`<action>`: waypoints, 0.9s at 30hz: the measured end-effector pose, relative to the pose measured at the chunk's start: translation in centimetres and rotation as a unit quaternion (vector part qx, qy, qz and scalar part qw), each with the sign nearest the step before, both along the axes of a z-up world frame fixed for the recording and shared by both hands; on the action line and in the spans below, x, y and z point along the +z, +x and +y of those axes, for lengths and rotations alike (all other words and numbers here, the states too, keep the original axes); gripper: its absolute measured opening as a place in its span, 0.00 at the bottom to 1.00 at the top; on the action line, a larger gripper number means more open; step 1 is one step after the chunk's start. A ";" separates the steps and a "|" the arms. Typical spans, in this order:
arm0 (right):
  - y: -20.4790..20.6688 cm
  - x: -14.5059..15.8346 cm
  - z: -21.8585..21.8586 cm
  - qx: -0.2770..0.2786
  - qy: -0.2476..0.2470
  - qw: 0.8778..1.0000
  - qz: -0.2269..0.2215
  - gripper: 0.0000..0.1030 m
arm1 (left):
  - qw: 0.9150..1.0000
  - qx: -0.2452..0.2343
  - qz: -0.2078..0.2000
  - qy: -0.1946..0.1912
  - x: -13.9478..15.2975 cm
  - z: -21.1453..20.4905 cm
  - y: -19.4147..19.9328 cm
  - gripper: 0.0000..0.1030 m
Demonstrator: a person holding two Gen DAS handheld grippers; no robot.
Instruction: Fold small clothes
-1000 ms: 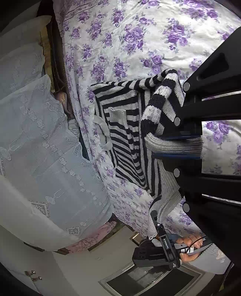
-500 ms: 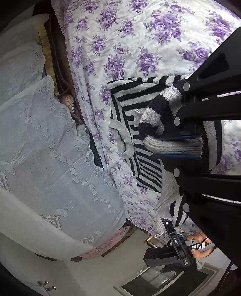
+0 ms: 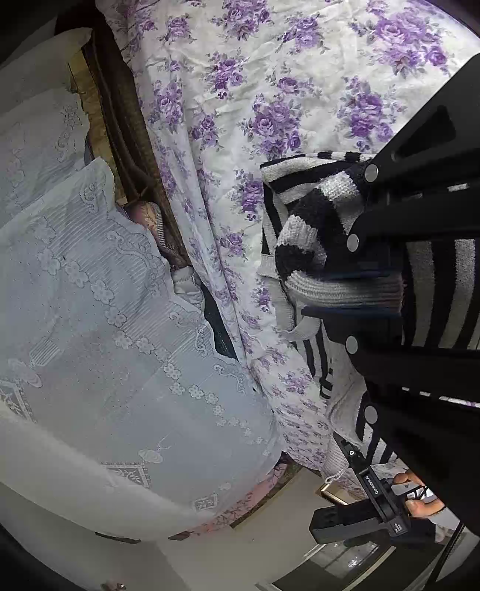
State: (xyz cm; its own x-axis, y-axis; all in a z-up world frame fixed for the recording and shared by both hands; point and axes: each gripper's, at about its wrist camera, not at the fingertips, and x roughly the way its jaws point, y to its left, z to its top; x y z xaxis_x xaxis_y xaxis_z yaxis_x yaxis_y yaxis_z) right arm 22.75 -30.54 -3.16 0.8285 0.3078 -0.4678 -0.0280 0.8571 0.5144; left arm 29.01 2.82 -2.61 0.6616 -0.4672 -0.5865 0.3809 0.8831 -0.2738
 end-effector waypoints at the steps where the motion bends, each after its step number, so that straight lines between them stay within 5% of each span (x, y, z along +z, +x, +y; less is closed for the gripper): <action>1: 0.5 -0.2 -0.1 -0.003 0.003 1.000 0.001 0.13 | 1.000 0.003 -0.002 0.003 0.0 -0.2 0.3 0.07; 15: 7.6 -4.4 -0.7 -0.053 0.019 0.997 0.046 0.13 | 0.997 0.059 0.043 0.018 -4.7 -1.7 7.4 0.09; 20: 8.7 -7.7 -1.7 -0.058 0.040 0.995 0.073 0.12 | 0.996 0.068 0.061 -0.008 -7.7 -1.1 8.2 0.14; 27: 8.6 -7.4 -1.3 -0.054 0.025 0.996 0.065 0.15 | 0.996 0.068 0.044 -0.021 -7.6 -0.7 7.4 0.17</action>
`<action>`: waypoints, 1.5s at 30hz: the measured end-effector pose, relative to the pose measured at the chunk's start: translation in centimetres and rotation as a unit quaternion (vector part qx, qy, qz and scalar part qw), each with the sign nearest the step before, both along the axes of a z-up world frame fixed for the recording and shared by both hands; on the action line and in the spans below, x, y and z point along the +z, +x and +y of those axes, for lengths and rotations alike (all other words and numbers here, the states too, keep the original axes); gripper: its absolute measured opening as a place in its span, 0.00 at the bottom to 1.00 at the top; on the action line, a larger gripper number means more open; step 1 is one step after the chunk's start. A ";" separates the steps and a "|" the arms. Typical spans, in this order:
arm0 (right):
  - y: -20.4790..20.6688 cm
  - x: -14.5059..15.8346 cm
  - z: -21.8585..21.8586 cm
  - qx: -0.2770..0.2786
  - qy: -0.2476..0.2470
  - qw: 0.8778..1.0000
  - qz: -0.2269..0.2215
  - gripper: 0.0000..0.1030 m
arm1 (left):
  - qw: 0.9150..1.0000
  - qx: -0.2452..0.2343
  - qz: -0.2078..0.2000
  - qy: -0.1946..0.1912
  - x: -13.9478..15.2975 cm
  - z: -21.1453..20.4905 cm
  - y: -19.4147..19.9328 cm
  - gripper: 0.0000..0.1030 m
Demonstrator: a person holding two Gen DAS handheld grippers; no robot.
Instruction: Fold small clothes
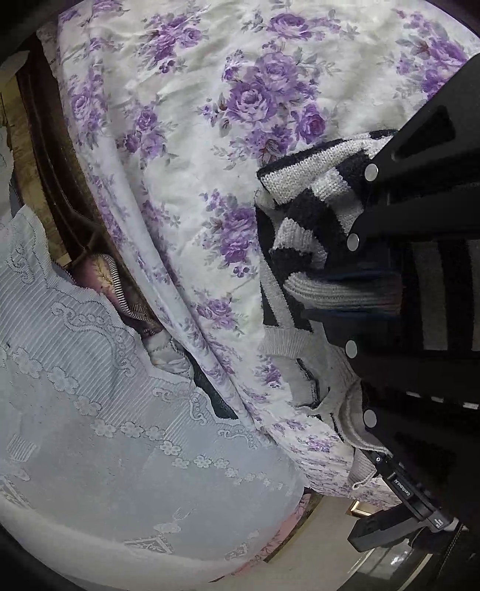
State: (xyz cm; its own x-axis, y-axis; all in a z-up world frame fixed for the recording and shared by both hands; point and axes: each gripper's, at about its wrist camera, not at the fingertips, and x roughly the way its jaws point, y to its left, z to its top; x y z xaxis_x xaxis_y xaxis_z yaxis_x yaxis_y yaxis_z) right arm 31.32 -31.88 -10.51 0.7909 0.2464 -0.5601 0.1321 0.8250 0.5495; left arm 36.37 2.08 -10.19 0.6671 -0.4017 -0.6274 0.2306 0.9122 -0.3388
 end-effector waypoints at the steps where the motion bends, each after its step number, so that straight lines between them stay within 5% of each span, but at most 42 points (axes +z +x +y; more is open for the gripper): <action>1: -0.1 0.2 -0.1 0.001 0.002 1.000 -0.004 0.16 | 1.000 0.003 -0.005 -0.002 0.3 0.1 -0.1 0.23; 5: -1.0 1.1 -0.5 0.002 0.019 0.999 -0.033 0.26 | 0.997 0.042 -0.062 -0.013 2.3 1.5 -2.0 0.71; 7: -1.6 1.7 -0.8 0.000 0.029 0.998 -0.049 0.31 | 0.993 0.063 -0.097 -0.015 3.5 2.4 -3.2 0.76; 12: -3.1 3.1 -1.2 -0.006 0.060 0.994 -0.087 0.45 | 0.995 0.043 -0.084 -0.021 3.6 2.1 -3.3 0.76; 14: -3.7 3.9 -1.6 -0.024 0.069 0.990 -0.119 0.60 | 0.996 0.028 -0.090 0.010 3.6 0.7 -3.5 0.76; 17: -3.0 4.5 -1.5 -0.046 0.014 0.993 -0.104 0.62 | 0.989 0.024 -0.113 0.096 3.4 -2.2 -3.9 0.76; 19: -3.0 4.2 -1.2 -0.065 -0.031 0.993 -0.099 0.57 | 0.985 0.027 -0.110 0.133 2.7 -3.0 -3.6 0.76; 21: -2.4 4.0 -0.6 -0.036 -0.027 0.995 -0.089 0.35 | 0.986 0.026 -0.086 0.140 2.0 -3.0 -2.9 0.76; 25: -1.5 4.4 3.2 0.013 -0.115 0.991 -0.069 0.32 | 0.989 0.045 -0.044 0.131 1.2 -1.9 -1.6 0.76; 28: 0.6 1.5 3.5 0.019 -0.149 0.988 0.023 0.33 | 0.986 0.061 0.004 0.154 -0.4 -1.4 -0.1 0.76; 31: 0.9 -0.2 -0.4 -0.018 -0.052 0.997 0.049 0.06 | 0.984 0.073 0.003 0.163 -0.6 -1.0 0.0 0.76; 34: 0.0 0.0 -2.6 -0.049 -0.007 0.998 0.032 0.03 | 0.986 0.075 -0.006 0.146 -0.1 -0.6 -0.6 0.73; 38: -1.2 2.2 0.5 -0.009 -0.037 0.999 -0.015 0.24 | 0.994 0.038 -0.044 0.091 2.2 -0.9 -2.4 0.74; 41: -1.6 3.6 4.7 0.061 -0.058 0.996 -0.038 0.40 | 0.998 -0.017 -0.031 0.044 2.7 -1.9 -2.9 0.80; 43: -1.4 3.0 7.3 0.113 -0.061 0.992 -0.019 0.40 | 0.997 -0.043 -0.018 0.055 1.8 -3.4 -3.0 0.80; 45: -0.4 1.0 8.5 0.133 -0.079 0.988 0.027 0.39 | 0.990 -0.031 0.002 0.135 -0.1 -4.9 -2.4 0.81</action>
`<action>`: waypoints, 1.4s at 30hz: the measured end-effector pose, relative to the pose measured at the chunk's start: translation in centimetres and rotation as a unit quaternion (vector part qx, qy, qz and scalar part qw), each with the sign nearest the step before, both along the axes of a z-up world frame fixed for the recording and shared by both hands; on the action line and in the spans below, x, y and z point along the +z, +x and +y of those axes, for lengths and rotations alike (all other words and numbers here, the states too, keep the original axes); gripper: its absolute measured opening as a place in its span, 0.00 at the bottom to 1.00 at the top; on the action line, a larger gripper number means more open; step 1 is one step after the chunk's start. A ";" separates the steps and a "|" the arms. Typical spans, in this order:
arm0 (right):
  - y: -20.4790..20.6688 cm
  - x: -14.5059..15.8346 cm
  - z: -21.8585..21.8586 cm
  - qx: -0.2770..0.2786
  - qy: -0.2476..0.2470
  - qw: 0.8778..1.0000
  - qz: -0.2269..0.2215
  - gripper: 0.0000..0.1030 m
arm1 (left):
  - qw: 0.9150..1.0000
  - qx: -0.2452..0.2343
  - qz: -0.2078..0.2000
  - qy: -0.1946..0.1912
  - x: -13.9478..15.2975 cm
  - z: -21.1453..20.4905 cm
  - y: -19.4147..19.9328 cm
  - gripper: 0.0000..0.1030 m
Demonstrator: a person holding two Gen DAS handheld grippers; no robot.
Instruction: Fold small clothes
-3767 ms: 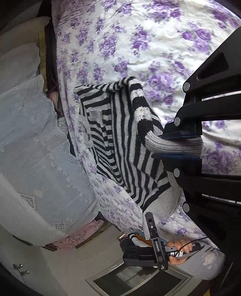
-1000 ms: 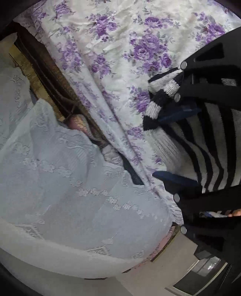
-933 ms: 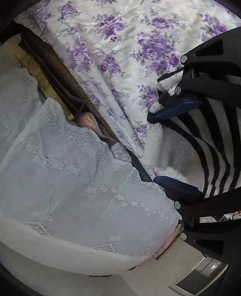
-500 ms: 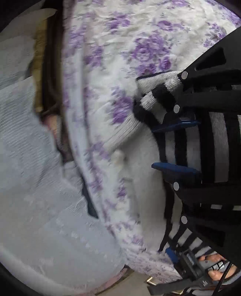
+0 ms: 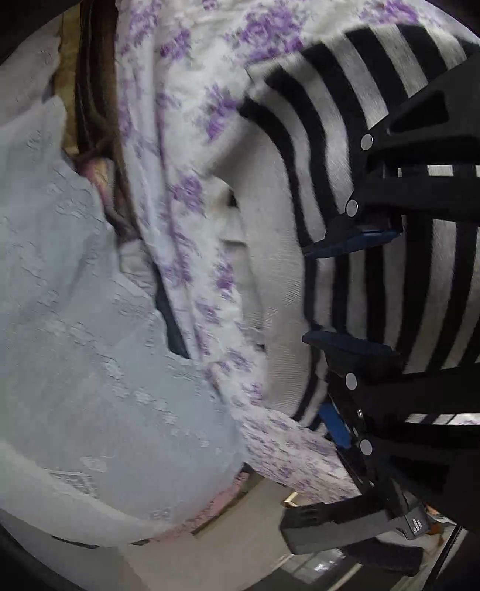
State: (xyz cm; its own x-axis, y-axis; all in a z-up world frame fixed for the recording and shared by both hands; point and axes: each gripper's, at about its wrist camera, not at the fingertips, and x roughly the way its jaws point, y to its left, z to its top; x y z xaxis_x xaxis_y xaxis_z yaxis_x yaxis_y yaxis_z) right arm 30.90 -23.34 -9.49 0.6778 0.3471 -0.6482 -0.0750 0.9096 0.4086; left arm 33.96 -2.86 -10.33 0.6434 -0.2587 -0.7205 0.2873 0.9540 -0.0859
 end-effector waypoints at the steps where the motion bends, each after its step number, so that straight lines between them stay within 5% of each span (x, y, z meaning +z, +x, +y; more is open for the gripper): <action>1: 0.4 -0.9 -0.1 0.001 -0.015 1.000 0.008 0.34 | 1.000 0.008 0.000 0.027 -0.8 -0.3 0.2 0.85; 3: 0.3 -1.1 -1.9 -0.012 -0.004 1.000 0.006 0.09 | 1.000 0.017 -0.003 0.020 -0.6 0.4 0.3 0.85; 6: -1.0 -1.0 -7.2 -0.096 0.039 0.995 0.005 0.08 | 0.995 0.079 -0.030 0.045 0.1 2.9 0.1 0.86; 10: -4.2 -0.1 -10.9 -0.182 0.058 0.981 -0.012 0.11 | 0.996 0.089 -0.012 -0.027 0.9 6.2 -1.2 0.80; 11: -5.1 0.7 -10.5 -0.172 0.057 0.983 -0.025 0.23 | 0.996 0.086 -0.019 -0.024 1.4 6.1 -2.2 0.80; 15: -8.6 2.8 -5.8 -0.094 0.037 0.992 -0.072 0.36 | 0.998 0.024 -0.028 -0.041 2.4 4.2 -5.9 0.81; 19: -9.3 0.1 -1.7 -0.026 0.024 0.999 -0.012 0.38 | 1.000 0.007 0.003 -0.024 0.1 3.2 -8.0 0.85; 20: -9.1 -1.1 -1.8 -0.031 0.017 0.999 0.007 0.34 | 1.000 0.014 0.010 -0.016 -0.8 3.6 -8.0 0.86; 23: -9.4 -2.1 -4.7 -0.067 0.040 0.997 0.020 0.00 | 0.999 0.047 -0.010 0.006 -0.2 4.5 -8.2 0.86; 24: -9.7 -2.2 -6.1 -0.090 0.054 0.994 0.017 0.00 | 0.996 0.080 -0.027 0.018 0.4 5.4 -8.2 0.85; 26: -10.3 -1.5 -8.6 -0.148 0.049 0.988 0.006 0.01 | 0.995 0.096 -0.032 -0.028 1.7 7.6 -8.0 0.84; 28: -10.0 -0.4 -9.2 -0.149 0.052 0.987 -0.017 0.06 | 0.991 0.113 -0.030 -0.063 2.6 9.1 -7.0 0.84; 31: -7.6 1.5 -7.9 -0.118 0.051 0.991 -0.038 0.08 | 0.995 0.085 -0.030 -0.045 3.1 7.2 -4.7 0.84; 34: -3.7 1.5 -6.9 -0.111 0.049 0.992 -0.032 0.29 | 0.997 0.070 -0.019 0.013 1.9 3.9 -1.5 0.84; 37: -1.0 -1.2 -7.9 -0.147 0.045 0.988 0.005 0.27 | 0.995 0.084 0.003 0.049 -0.5 2.9 1.2 0.90; 39: -1.4 -3.1 -10.0 -0.170 0.076 0.982 0.011 0.00 | 0.995 0.091 0.012 0.023 -1.3 3.7 1.5 0.92; 42: -3.0 -2.2 -11.8 -0.200 0.112 0.973 -0.006 0.04 | 0.994 0.100 -0.006 0.033 -0.8 3.7 0.5 0.91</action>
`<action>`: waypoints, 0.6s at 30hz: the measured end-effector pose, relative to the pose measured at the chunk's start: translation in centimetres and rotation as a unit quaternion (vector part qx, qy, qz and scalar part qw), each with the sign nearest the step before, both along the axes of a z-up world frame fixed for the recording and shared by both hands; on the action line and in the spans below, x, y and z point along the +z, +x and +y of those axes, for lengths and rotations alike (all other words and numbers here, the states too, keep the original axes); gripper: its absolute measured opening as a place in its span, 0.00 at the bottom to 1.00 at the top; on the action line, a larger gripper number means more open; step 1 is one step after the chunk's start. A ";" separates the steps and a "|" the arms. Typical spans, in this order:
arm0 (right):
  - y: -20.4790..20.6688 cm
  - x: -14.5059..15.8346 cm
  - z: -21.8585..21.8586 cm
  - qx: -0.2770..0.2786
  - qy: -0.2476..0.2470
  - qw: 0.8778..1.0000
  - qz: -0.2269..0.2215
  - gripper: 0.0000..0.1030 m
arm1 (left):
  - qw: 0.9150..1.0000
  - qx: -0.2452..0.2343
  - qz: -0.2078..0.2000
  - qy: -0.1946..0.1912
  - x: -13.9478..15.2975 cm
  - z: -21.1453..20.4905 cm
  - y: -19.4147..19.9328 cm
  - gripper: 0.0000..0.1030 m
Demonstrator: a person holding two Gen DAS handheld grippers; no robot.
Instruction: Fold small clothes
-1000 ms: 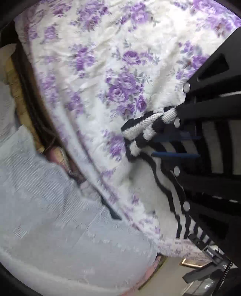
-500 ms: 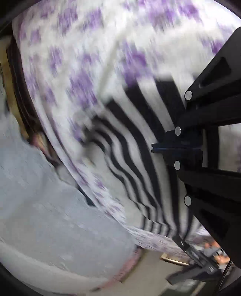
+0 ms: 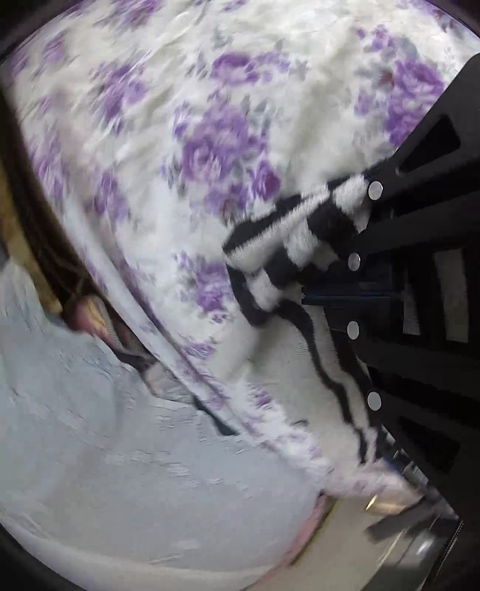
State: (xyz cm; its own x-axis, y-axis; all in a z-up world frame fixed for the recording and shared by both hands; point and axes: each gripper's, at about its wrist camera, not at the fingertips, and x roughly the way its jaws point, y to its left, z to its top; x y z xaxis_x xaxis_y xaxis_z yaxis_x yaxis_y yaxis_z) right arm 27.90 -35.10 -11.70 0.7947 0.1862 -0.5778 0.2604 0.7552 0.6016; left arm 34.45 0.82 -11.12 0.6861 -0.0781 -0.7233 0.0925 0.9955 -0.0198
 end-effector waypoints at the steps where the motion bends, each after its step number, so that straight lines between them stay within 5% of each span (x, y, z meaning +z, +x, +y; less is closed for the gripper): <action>1: -0.7 0.9 0.4 -0.004 -0.024 1.000 -0.015 0.07 | 1.000 0.000 -0.009 0.006 0.2 -0.2 -0.6 0.91; 3: -0.9 2.0 1.6 0.012 -0.038 0.999 -0.033 0.28 | 0.999 -0.005 -0.028 0.019 0.9 -0.6 -1.5 0.91; 4: -0.8 2.5 2.4 0.019 -0.044 0.998 -0.041 0.31 | 0.999 -0.005 -0.034 0.023 1.1 -0.6 -1.5 0.91; 7: -0.3 2.9 4.4 0.037 -0.094 0.994 -0.042 0.33 | 0.999 -0.004 -0.036 0.022 1.2 -0.5 -1.2 0.91; 11: 0.9 0.8 4.7 0.051 -0.112 0.992 0.012 0.37 | 0.999 -0.005 -0.027 0.023 0.7 -0.4 -0.9 0.91; 18: -1.0 1.9 7.0 0.059 -0.173 0.983 -0.007 0.42 | 0.999 -0.005 -0.033 0.027 0.9 -0.4 -1.4 0.91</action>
